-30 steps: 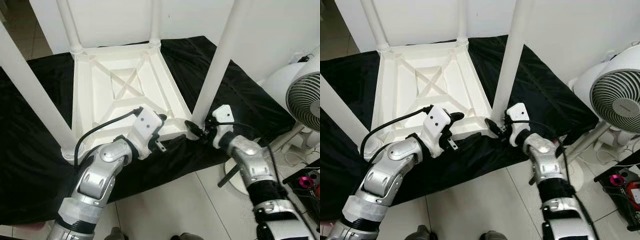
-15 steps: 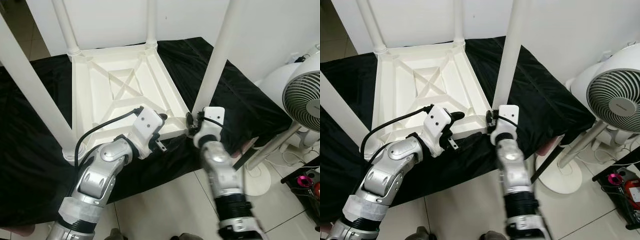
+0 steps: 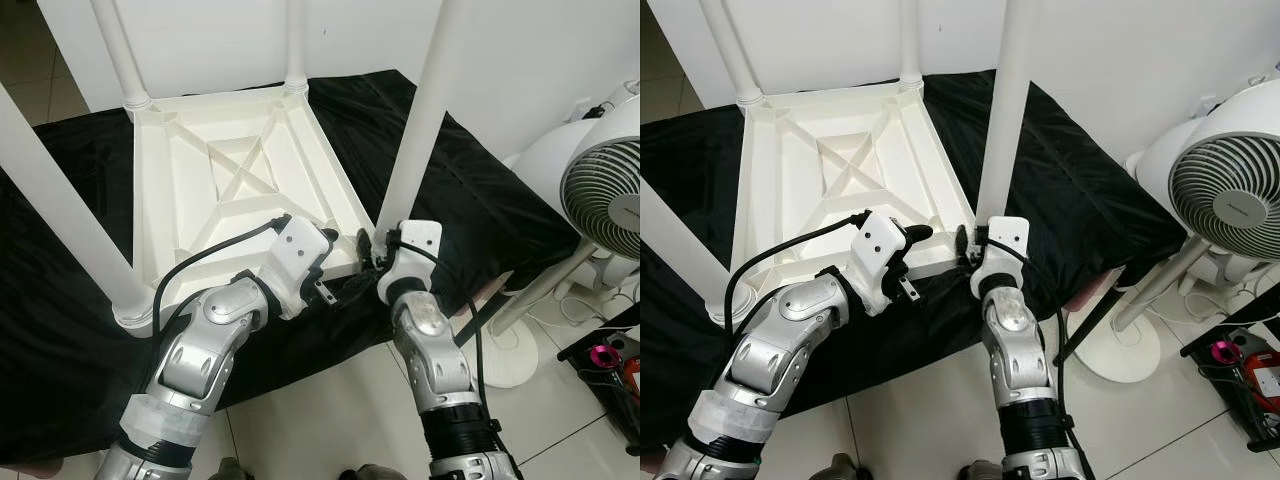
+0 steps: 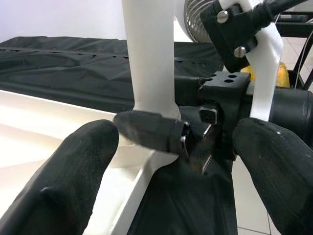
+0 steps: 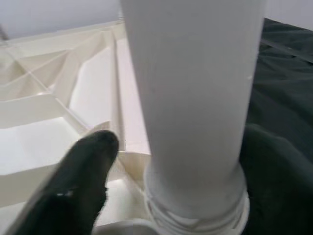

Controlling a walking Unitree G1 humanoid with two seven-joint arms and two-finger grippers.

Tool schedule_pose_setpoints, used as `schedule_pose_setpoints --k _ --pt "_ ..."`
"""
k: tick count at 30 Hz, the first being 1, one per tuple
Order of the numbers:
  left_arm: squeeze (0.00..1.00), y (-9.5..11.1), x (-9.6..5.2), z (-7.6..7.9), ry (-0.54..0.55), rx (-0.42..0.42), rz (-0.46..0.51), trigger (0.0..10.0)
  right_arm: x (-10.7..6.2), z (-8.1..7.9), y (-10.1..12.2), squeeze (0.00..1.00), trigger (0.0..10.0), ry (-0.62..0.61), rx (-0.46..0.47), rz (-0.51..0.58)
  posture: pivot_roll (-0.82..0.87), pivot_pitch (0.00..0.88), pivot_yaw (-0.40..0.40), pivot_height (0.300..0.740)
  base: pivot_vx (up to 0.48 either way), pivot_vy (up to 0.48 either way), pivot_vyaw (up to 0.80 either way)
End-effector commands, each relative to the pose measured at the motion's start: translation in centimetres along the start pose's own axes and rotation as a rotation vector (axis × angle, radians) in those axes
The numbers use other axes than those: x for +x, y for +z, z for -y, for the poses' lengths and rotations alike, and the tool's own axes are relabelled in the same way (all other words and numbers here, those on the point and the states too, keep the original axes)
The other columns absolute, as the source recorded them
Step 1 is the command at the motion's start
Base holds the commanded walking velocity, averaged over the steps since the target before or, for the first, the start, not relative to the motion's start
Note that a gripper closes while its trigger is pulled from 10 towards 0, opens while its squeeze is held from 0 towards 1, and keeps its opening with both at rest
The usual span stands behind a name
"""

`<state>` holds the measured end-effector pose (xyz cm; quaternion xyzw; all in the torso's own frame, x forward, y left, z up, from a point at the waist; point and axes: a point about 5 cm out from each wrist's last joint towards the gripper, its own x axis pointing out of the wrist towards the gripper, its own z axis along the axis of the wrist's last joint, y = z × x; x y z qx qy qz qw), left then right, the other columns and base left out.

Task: Building children table

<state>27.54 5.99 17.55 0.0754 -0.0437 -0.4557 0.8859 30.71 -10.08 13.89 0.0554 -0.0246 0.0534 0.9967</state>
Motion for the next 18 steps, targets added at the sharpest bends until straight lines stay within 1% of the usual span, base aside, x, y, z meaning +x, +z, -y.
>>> schedule_pose_setpoints --k 1,6,7,8,9,10,12,13,14,17,18 --pt "0.0 -0.4 0.0 0.1 0.023 -0.012 -0.013 10.0 -0.3 -0.3 -0.3 1.0 10.0 0.05 0.009 -0.008 -0.09 0.021 0.005 0.74 0.0 0.0 0.0" --pt "0.0 -0.3 0.1 0.0 0.022 -0.01 -0.011 10.0 -0.8 1.2 0.0 1.0 10.0 0.119 -0.031 0.011 -0.1 0.017 0.005 0.74 0.0 0.0 0.0" --pt "0.0 -0.4 0.1 0.0 0.02 -0.009 -0.011 10.0 -1.0 1.6 0.1 1.0 10.0 0.167 -0.041 0.016 -0.1 0.007 0.011 0.74 0.0 0.0 0.0" --pt "0.0 -0.4 0.1 -0.1 0.018 -0.008 -0.011 10.0 -1.1 2.0 0.2 0.3 10.0 0.211 -0.064 0.016 -0.1 0.007 0.011 0.74 0.0 0.0 0.0" --pt "0.0 -0.4 0.2 -0.1 0.015 -0.006 -0.011 10.0 -1.2 2.6 0.3 0.0 10.0 0.268 -0.095 0.021 -0.11 0.002 0.017 0.74 0.0 0.0 0.0" --pt "0.0 -0.4 0.2 -0.1 0.015 -0.006 -0.011 10.0 -1.2 2.6 0.3 0.0 10.0 0.268 -0.095 0.021 -0.11 0.002 0.017 0.74 0.0 0.0 0.0" --pt "0.0 -0.3 0.2 -0.1 0.011 -0.004 -0.01 10.0 -1.4 3.5 0.6 0.0 10.0 0.345 -0.151 0.023 -0.11 0.0 0.018 0.74 0.0 0.0 0.0" --pt "0.0 -0.3 0.2 -0.1 0.011 -0.004 -0.01 10.0 -1.4 3.5 0.6 0.0 10.0 0.345 -0.151 0.023 -0.11 0.0 0.018 0.74 0.0 0.0 0.0" --pt "0.0 -0.3 0.3 -0.1 0.007 -0.002 -0.009 10.0 -1.2 4.2 0.9 0.0 10.0 0.367 -0.174 0.023 -0.11 0.0 0.022 0.74 0.0 0.0 0.0" --pt "0.0 -0.3 0.3 -0.1 0.005 -0.001 -0.009 10.0 -1.1 4.7 1.0 0.0 10.0 0.378 -0.185 0.023 -0.11 0.0 0.022 0.74 0.0 0.0 0.0" --pt "0.0 -0.2 0.4 -0.2 0.002 0.001 -0.007 10.0 -0.8 5.3 1.3 0.0 10.0 0.405 -0.218 0.024 -0.11 0.0 0.024 0.74 0.0 0.0 0.0"
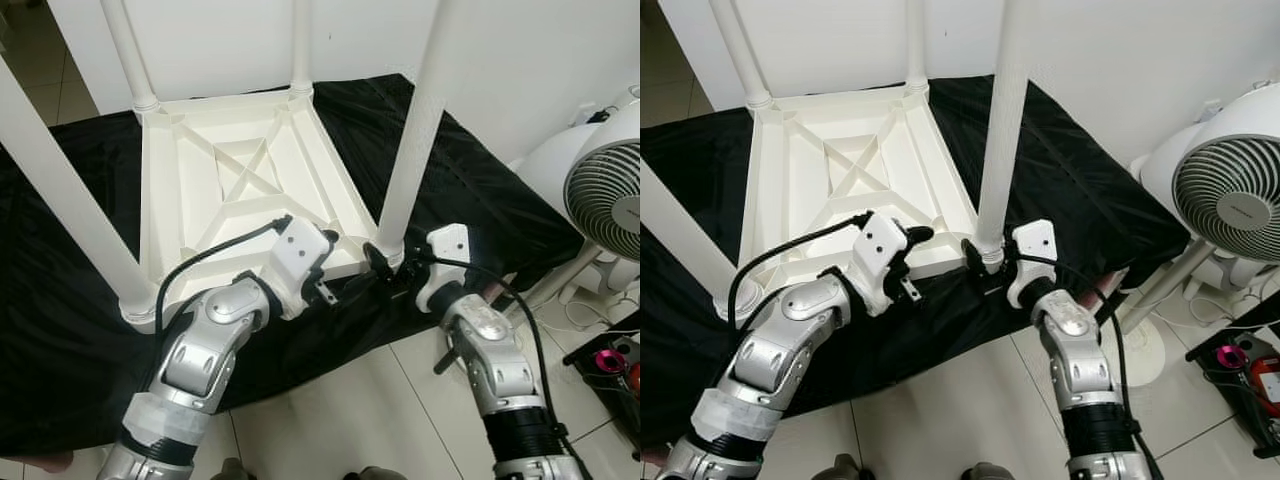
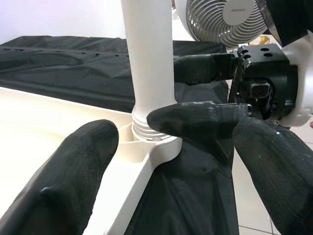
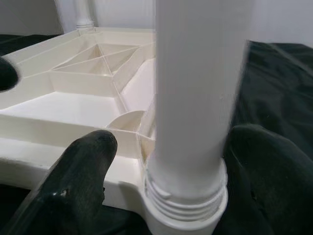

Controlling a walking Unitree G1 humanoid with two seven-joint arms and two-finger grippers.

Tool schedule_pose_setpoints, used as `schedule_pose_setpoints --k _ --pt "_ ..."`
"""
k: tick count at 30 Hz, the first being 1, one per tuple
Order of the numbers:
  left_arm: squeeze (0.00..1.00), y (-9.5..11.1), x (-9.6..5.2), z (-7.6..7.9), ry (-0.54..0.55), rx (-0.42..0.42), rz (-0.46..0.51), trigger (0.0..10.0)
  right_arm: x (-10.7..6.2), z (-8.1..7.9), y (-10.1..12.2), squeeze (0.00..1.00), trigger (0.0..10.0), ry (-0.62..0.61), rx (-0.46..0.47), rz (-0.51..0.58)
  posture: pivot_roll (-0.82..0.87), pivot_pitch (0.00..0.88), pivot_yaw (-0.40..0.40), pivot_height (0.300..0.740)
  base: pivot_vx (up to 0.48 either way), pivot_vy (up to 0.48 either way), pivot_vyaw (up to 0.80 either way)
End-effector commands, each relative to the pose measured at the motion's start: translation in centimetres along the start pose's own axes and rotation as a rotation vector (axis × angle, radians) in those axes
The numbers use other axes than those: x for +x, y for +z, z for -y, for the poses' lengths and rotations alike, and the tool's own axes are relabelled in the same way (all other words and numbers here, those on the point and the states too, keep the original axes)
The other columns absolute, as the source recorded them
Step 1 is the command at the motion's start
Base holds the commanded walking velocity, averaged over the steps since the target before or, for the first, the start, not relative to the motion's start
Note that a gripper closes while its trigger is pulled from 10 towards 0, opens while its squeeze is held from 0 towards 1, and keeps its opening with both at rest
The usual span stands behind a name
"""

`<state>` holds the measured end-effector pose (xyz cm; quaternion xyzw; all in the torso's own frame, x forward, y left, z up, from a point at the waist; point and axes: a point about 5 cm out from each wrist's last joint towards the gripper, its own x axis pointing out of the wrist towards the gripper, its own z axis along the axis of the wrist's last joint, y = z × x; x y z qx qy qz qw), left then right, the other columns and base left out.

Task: Building children table

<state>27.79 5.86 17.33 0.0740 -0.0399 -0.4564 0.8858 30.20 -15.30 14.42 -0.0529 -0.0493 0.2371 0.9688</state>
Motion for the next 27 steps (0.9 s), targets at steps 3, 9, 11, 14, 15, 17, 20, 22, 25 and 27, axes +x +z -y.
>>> schedule_pose_setpoints --k 3,9,11,14,15,17,20,22,25,27 --pt "0.0 0.1 0.3 -0.2 0.002 0.009 0.0 10.0 0.4 1.4 0.3 0.0 10.0 0.077 -0.06 -0.001 -0.11 0.0 0.024 0.74 0.0 0.0 0.0" --pt "0.0 0.1 0.4 0.0 -0.001 0.011 0.004 10.0 2.1 2.6 0.4 0.0 10.0 0.122 -0.112 -0.025 -0.1 0.0 0.017 0.74 0.0 0.0 0.0" --pt "0.0 0.1 0.4 -0.1 0.0 0.012 0.005 10.0 2.2 2.7 0.4 0.0 10.0 0.133 -0.118 -0.028 -0.1 0.0 0.017 0.74 0.0 0.0 0.0" --pt "0.0 0.2 0.3 -0.1 0.002 0.016 0.006 10.0 3.2 2.7 0.3 0.0 10.0 0.176 -0.131 -0.047 -0.09 0.0 0.01 0.74 0.0 0.0 0.0" --pt "0.0 0.2 0.3 -0.1 0.002 0.016 0.006 10.0 3.2 2.7 0.3 0.0 10.0 0.176 -0.131 -0.047 -0.09 0.0 0.01 0.74 0.0 0.0 0.0" --pt "0.0 0.2 0.3 -0.1 0.003 0.016 0.006 10.0 3.4 2.7 0.3 0.0 10.0 0.186 -0.136 -0.053 -0.09 0.0 0.01 0.74 0.0 0.0 0.0" --pt "0.0 0.3 0.2 -0.2 0.018 0.02 0.008 10.0 4.2 2.3 -0.4 0.0 2.0 0.252 -0.14 -0.095 -0.06 0.0 -0.01 0.74 0.0 0.0 0.0" --pt "0.0 0.3 0.1 -0.2 0.028 0.02 0.01 10.0 4.5 2.1 -0.7 0.0 0.0 0.278 -0.14 -0.109 -0.06 0.0 -0.019 0.74 0.0 0.0 0.0" --pt "0.0 0.3 0.0 -0.2 0.032 0.019 0.01 10.0 4.6 2.1 -0.8 0.0 0.0 0.286 -0.137 -0.111 -0.05 0.0 -0.023 0.74 0.0 0.0 0.0" --pt "0.0 0.3 0.0 -0.2 0.032 0.019 0.01 10.0 4.6 2.1 -0.8 0.0 0.0 0.286 -0.137 -0.111 -0.05 0.0 -0.023 0.74 0.0 0.0 0.0"
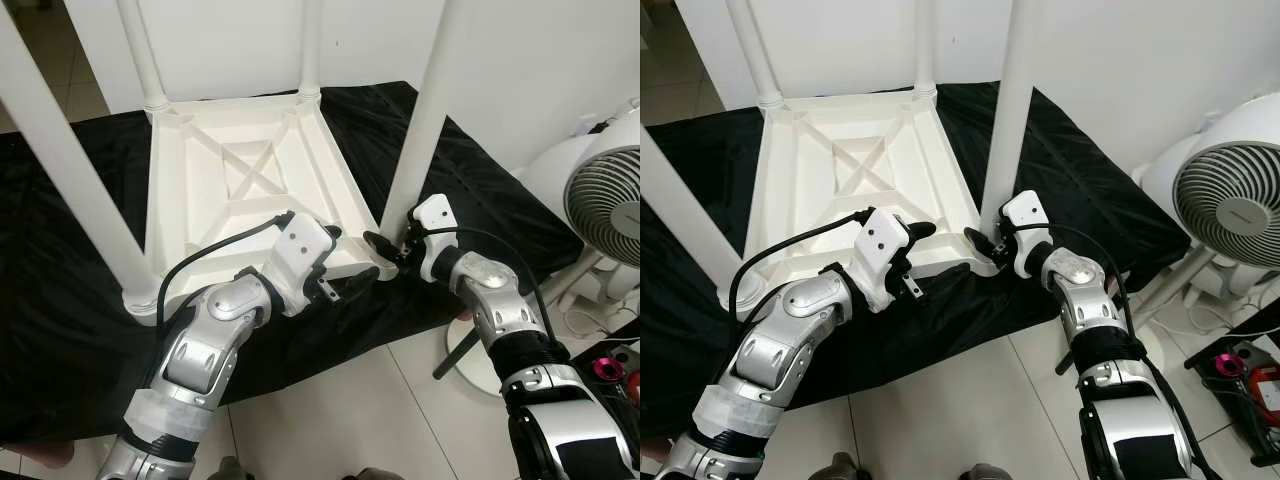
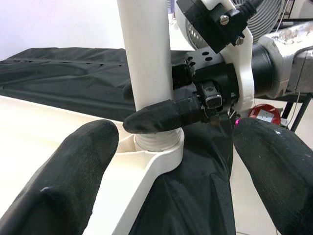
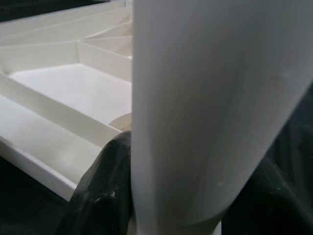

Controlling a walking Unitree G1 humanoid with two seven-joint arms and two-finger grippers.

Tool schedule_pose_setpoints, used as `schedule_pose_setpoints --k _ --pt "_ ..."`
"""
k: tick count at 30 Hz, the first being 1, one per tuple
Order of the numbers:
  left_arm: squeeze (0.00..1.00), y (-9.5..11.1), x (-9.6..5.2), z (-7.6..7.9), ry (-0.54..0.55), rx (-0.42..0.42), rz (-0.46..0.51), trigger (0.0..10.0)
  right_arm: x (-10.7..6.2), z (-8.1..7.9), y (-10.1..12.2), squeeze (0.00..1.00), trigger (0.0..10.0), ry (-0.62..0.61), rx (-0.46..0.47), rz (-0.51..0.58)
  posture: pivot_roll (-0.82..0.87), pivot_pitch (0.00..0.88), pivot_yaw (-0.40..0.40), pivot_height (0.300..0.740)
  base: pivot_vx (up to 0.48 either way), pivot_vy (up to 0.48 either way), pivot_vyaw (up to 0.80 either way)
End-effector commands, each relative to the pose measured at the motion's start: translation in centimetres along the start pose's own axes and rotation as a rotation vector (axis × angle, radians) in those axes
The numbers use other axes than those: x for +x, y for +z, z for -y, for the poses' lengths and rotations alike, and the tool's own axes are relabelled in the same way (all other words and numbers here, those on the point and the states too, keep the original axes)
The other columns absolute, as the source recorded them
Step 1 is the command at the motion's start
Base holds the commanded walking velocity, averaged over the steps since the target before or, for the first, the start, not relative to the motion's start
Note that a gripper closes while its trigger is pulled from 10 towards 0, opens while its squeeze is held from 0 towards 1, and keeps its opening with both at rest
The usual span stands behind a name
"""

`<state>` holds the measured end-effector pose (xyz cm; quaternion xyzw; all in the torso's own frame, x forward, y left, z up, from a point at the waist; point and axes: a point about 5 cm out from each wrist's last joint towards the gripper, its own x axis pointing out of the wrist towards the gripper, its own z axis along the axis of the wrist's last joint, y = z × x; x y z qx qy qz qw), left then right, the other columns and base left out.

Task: Building children table

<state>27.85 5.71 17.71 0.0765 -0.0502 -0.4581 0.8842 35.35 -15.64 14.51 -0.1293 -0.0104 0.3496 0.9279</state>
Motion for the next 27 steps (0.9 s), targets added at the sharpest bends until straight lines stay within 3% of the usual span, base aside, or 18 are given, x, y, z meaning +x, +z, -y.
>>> schedule_pose_setpoints --k 1,8,9,13,17,19,21,23,24,26,27 --pt "0.0 -0.1 -0.2 -0.2 0.039 0.006 -0.007 10.0 0.4 -0.6 -0.3 0.0 0.0 0.042 -0.009 -0.015 -0.05 0.0 -0.025 0.74 0.0 0.0 0.0" --pt "0.0 -0.2 -0.3 -0.1 0.05 0.002 -0.006 10.0 0.1 -0.9 -1.1 0.0 0.0 0.038 0.016 -0.019 -0.05 0.0 -0.039 0.74 0.0 0.0 0.0" --pt "0.0 -0.2 -0.2 -0.1 0.053 -0.001 -0.006 10.0 0.1 -1.1 -1.4 0.0 10.0 0.003 0.052 -0.016 -0.06 0.0 -0.042 0.74 0.0 0.0 0.0" --pt "0.0 -0.3 -0.1 0.0 0.055 -0.004 -0.004 10.0 0.2 -1.6 -1.5 0.0 10.0 -0.041 0.096 -0.008 -0.06 0.0 -0.044 0.74 0.0 0.0 0.0" --pt "0.0 -0.3 0.2 0.3 0.053 -0.017 0.003 10.0 0.8 -3.6 -1.1 0.0 10.0 -0.156 0.154 0.035 -0.08 0.012 -0.053 0.74 0.0 0.0 0.0" --pt "0.0 -0.3 0.2 0.3 0.053 -0.017 0.003 10.0 0.8 -3.6 -1.1 0.0 10.0 -0.156 0.154 0.035 -0.08 0.012 -0.053 0.74 0.0 0.0 0.0" --pt "0.0 -0.3 0.4 0.4 0.052 -0.026 0.007 10.0 1.0 -5.2 -1.1 0.0 10.0 -0.282 0.207 0.043 -0.08 0.016 -0.063 0.74 0.0 0.0 0.0" --pt "0.0 -0.3 0.4 0.4 0.052 -0.026 0.007 10.0 1.0 -5.2 -1.1 0.0 10.0 -0.282 0.207 0.043 -0.08 0.016 -0.063 0.74 0.0 0.0 0.0" --pt "0.0 -0.4 0.4 0.5 0.053 -0.029 0.008 10.0 1.0 -6.2 -1.2 0.0 10.0 -0.363 0.24 0.041 -0.08 0.018 -0.063 0.74 0.0 0.0 0.0" --pt "0.0 -0.4 0.4 0.5 0.053 -0.029 0.008 10.0 1.0 -6.2 -1.2 0.0 10.0 -0.363 0.24 0.041 -0.08 0.018 -0.063 0.74 0.0 0.0 0.0" --pt "0.0 -0.4 0.4 0.7 0.054 -0.031 0.009 10.0 0.7 -6.9 -1.3 0.0 10.0 -0.423 0.266 0.036 -0.07 0.021 -0.063 0.74 0.0 0.0 0.0"
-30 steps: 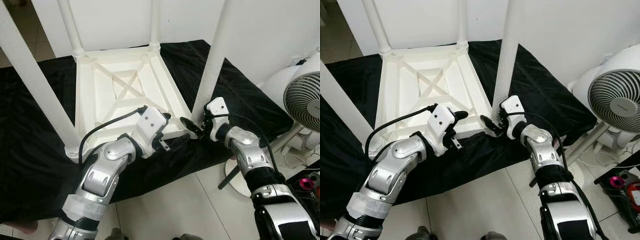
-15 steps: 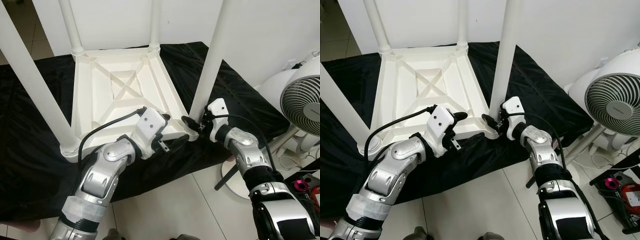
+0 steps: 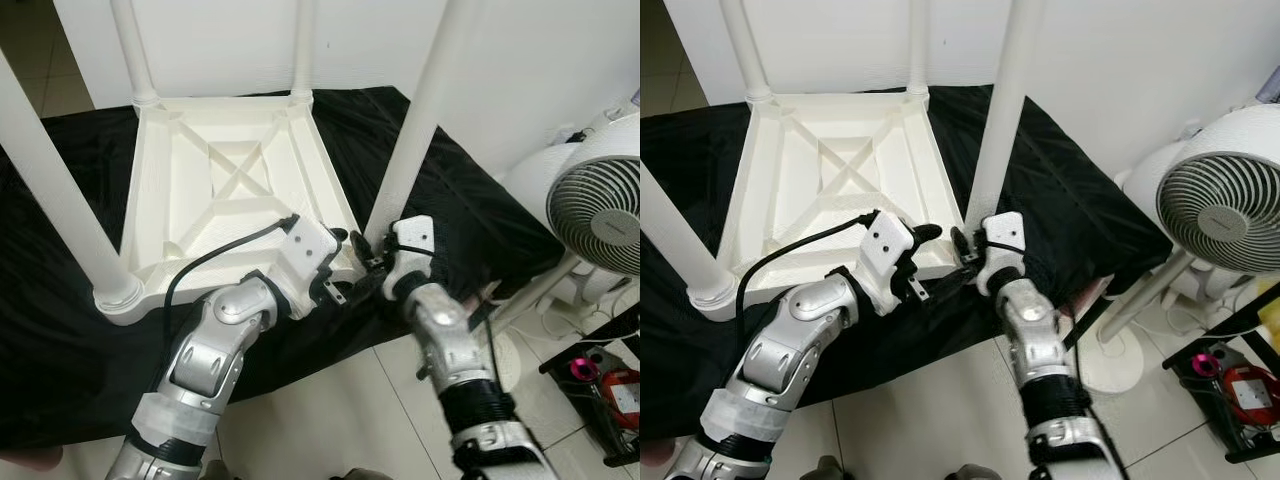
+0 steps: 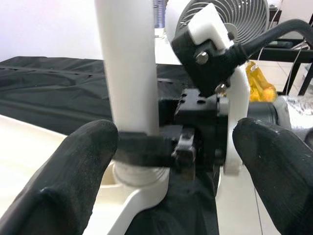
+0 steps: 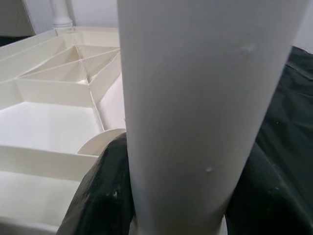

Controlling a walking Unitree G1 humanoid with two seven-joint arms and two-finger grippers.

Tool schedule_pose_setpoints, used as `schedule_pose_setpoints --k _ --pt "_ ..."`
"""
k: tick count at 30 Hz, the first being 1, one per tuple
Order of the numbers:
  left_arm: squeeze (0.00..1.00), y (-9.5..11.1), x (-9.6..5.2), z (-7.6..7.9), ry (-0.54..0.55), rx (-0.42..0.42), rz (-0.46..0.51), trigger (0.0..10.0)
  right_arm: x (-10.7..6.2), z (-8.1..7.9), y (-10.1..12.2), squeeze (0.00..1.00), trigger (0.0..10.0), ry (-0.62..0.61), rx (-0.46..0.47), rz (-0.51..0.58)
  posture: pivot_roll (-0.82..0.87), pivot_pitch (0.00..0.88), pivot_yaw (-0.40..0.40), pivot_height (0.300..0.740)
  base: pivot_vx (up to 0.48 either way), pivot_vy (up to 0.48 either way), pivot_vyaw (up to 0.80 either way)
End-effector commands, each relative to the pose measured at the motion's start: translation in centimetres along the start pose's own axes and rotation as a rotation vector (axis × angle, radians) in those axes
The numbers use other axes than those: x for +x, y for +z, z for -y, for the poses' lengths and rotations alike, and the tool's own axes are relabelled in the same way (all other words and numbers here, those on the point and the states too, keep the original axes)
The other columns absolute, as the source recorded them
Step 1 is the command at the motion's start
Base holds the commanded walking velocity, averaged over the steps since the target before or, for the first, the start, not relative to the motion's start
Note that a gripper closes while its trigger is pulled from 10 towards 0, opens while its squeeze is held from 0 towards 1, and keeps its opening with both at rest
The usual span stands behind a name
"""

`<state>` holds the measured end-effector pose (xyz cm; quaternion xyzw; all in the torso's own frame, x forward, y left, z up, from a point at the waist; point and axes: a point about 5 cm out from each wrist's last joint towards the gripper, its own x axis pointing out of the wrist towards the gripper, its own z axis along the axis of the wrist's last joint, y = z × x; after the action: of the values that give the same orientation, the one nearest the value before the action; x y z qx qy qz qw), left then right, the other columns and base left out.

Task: Building children table

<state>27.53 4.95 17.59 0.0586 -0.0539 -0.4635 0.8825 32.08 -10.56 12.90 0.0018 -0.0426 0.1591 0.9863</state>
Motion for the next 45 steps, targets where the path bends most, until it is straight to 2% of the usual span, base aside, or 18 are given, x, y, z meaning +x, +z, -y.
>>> schedule_pose_setpoints --k 1,5,7,9,15,16,18,19,25,29,30,31,33,34,38,41,45 --pt "0.0 -0.4 -0.1 -0.1 0.065 -0.002 -0.017 10.0 -0.9 -1.0 -1.9 0.0 10.0 -0.093 0.041 -0.093 -0.06 0.022 -0.062 0.74 0.0 0.0 0.0" --pt "0.0 -0.4 -0.3 -0.4 0.066 -0.003 -0.018 10.0 -1.1 -1.2 -2.0 0.0 10.0 -0.183 0.064 -0.107 -0.07 0.022 -0.054 0.74 0.0 0.0 0.0" --pt "0.0 -0.4 -0.3 -0.6 0.059 0.002 -0.023 10.0 -1.1 -0.6 -1.5 0.0 10.0 -0.26 0.069 -0.1 -0.08 0.029 -0.04 0.74 0.0 0.0 0.0" --pt "0.0 -0.5 -0.3 -0.6 0.052 0.005 -0.027 10.0 -1.1 -0.4 -1.3 0.0 10.0 -0.289 0.06 -0.095 -0.08 0.029 -0.037 0.74 0.0 0.0 0.0" --pt "0.0 -0.4 -0.1 -0.7 0.045 0.007 -0.025 10.0 -1.4 -0.1 -1.0 0.0 10.0 -0.337 0.056 -0.091 -0.08 0.024 -0.027 0.74 0.0 0.0 0.0" --pt "0.0 -0.3 0.0 -0.9 0.046 0.008 -0.021 10.0 -1.4 -0.1 -0.8 0.04 10.0 -0.337 0.06 -0.078 -0.08 0.021 -0.028 0.74 0.0 0.0 0.0" --pt "0.0 -0.2 0.0 -1.0 0.049 0.009 -0.02 10.0 -1.4 -0.4 -0.6 0.04 10.0 -0.317 0.078 -0.067 -0.08 0.021 -0.028 0.74 0.0 0.0 0.0" --pt "0.0 -0.3 -0.1 -1.1 0.051 0.009 -0.021 10.0 -1.5 -0.5 -0.3 1.0 10.0 -0.298 0.092 -0.047 -0.09 0.019 -0.026 0.74 0.0 0.0 0.0" --pt "0.0 -0.3 0.4 -1.0 0.047 0.007 -0.016 10.0 -1.6 0.9 0.8 1.0 10.0 -0.235 0.116 0.031 -0.09 0.01 -0.018 0.74 0.0 0.0 0.0" --pt "0.0 0.1 0.6 -0.9 0.04 0.007 -0.003 10.0 -2.0 1.9 0.8 1.0 10.0 -0.172 0.069 0.032 -0.09 0.005 -0.02 0.74 0.0 0.0 0.0" --pt "0.0 0.0 0.6 -0.9 0.039 0.009 -0.003 10.0 -2.2 2.2 0.6 0.0 10.0 -0.135 0.059 0.016 -0.09 0.001 -0.015 0.74 0.0 0.0 0.0" --pt "0.0 0.0 0.6 -0.9 0.039 0.009 -0.003 10.0 -2.2 2.2 0.6 0.0 10.0 -0.135 0.059 0.016 -0.09 0.001 -0.015 0.74 0.0 0.0 0.0" --pt "0.0 0.0 0.6 -0.9 0.039 0.016 -0.009 10.0 -2.3 2.8 0.6 0.0 10.0 -0.043 0.041 0.006 -0.09 0.001 -0.011 0.74 0.0 0.0 0.0" --pt "0.0 0.0 0.7 -0.8 0.033 0.027 -0.012 10.0 -2.5 3.0 0.7 0.0 10.0 0.029 -0.006 0.007 -0.08 0.006 -0.006 0.74 0.0 0.0 0.0" --pt "0.0 0.2 0.8 -0.7 0.019 0.046 -0.016 10.0 -2.5 3.3 0.7 0.0 10.0 0.123 -0.06 -0.007 -0.08 0.014 -0.005 0.74 0.0 0.0 0.0" --pt "0.0 0.5 0.9 -0.4 0.0 0.055 -0.015 10.0 -1.8 5.2 1.3 0.0 10.0 0.181 -0.104 -0.015 -0.07 0.028 -0.005 0.74 0.0 0.0 0.0" --pt "0.0 0.4 1.0 -0.4 -0.001 0.057 -0.015 10.0 -1.2 5.8 1.8 0.0 10.0 0.265 -0.151 -0.018 -0.08 0.03 0.002 0.74 0.0 0.0 0.0"
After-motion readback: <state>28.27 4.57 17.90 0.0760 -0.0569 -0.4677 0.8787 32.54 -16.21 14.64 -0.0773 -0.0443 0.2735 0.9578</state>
